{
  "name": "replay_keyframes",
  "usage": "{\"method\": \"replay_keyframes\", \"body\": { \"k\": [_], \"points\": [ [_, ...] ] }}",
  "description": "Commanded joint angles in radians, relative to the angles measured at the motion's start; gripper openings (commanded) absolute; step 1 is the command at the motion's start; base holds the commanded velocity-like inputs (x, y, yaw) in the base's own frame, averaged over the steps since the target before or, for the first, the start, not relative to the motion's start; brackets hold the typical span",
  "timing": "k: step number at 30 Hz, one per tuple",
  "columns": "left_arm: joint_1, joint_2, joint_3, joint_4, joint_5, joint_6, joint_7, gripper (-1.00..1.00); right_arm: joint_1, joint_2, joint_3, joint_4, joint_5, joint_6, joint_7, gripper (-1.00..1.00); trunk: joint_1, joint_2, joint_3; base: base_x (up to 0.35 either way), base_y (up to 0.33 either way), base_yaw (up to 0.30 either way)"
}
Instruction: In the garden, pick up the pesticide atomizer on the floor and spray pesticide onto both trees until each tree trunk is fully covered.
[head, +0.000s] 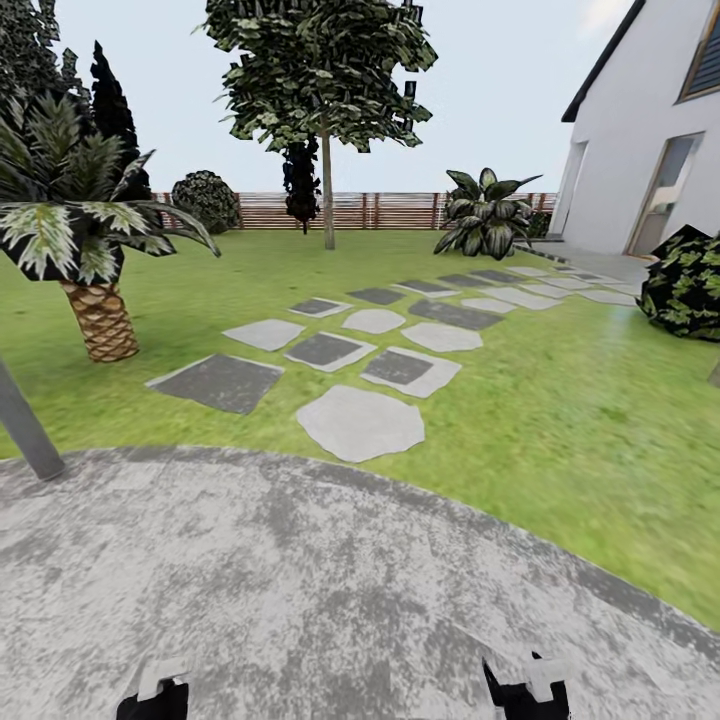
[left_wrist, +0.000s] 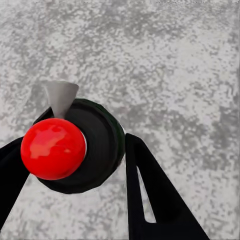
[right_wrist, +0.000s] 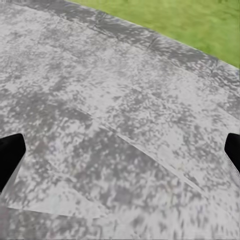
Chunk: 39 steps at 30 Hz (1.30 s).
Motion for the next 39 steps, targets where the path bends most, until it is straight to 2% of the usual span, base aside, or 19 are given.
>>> {"method": "replay_keyframes", "body": {
  "k": [1,39],
  "points": [
    [-0.001,0.001,-0.001,0.000,0.009,-0.003,0.000,-1.00,-0.001,0.000,0.000,0.001,0.001,-0.002,0.002,1.00,0.000,0.000,-0.001,0.340,0.000,0.000],
    [-0.001,0.001,-0.001,0.000,0.009,-0.006,0.000,-1.00,-0.001,0.003,0.000,0.001,0.001,-0.003,0.002,1.00,0.000,0.000,-0.001,0.340,0.000,0.000]
  ]
}}
